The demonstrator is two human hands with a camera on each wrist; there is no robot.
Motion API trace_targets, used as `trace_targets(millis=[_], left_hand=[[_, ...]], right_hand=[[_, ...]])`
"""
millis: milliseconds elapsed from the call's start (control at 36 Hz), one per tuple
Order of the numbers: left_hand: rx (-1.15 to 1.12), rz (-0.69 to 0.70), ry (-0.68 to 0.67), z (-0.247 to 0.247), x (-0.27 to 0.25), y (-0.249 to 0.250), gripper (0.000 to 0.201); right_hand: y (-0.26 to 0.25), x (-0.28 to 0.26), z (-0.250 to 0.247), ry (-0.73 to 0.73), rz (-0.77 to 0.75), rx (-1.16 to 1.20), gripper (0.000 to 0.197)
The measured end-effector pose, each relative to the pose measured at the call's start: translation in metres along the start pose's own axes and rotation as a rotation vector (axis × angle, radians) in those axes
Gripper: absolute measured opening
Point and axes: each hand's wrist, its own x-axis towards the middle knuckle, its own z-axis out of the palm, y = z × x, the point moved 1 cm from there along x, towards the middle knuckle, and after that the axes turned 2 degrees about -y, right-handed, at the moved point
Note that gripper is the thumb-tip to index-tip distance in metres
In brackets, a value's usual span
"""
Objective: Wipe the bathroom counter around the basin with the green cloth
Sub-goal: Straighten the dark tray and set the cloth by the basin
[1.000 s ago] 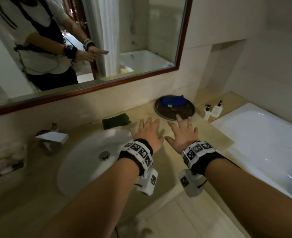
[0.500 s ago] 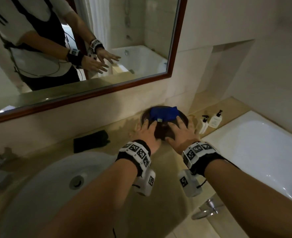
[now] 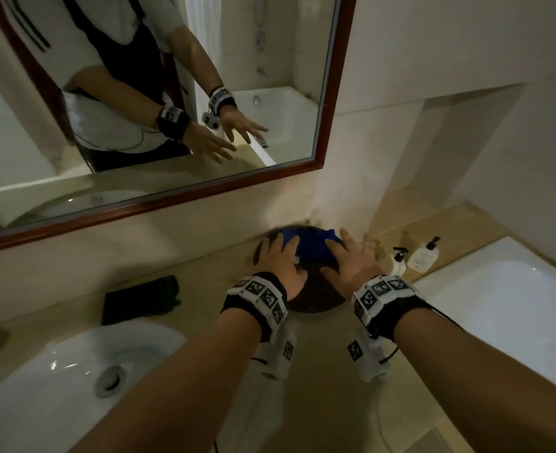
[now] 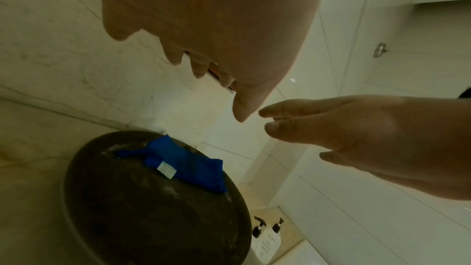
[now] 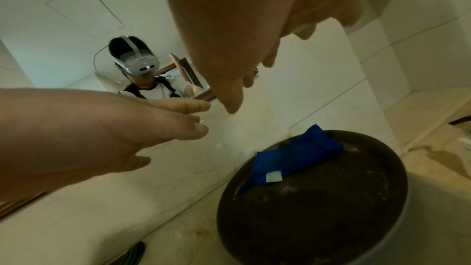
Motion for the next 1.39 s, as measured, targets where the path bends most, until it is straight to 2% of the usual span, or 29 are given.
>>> trace_targets(millis=[222, 500, 805, 1083, 1305, 1389], left_hand=[[-0.01, -0.078, -0.004, 0.014, 0.037, 0.019, 0.075], [-0.053, -0.22, 0.038, 0.006, 0.055, 0.003, 0.072], [-0.05, -0.39, 0.028, -0.006, 0.058, -0.078, 0.071], [-0.065, -0.529, -0.072, -0.009, 0.051, -0.168, 0.073], [-0.059, -0.602, 0.003, -0.017, 0.036, -0.236, 0.075], [-0.067, -0.623, 0.025, -0.017, 0.029, -0.262, 0.073]], right_hand=[[0.022, 0.038, -0.004, -0.031, -0.112, -0.079, 0.066], [-0.019, 0.079, -0.007, -0.093, -0.318, -0.084, 0.062], [-0.101, 0.11, 0.021, -0.137, -0.456, -0.069, 0.062], [-0.181, 0.137, 0.074, -0.284, -0.594, -0.134, 0.065], [-0.237, 0.142, 0.108, -0.365, -0.66, -0.098, 0.066], [-0.253, 0.14, 0.116, -0.353, -0.692, -0.069, 0.064]])
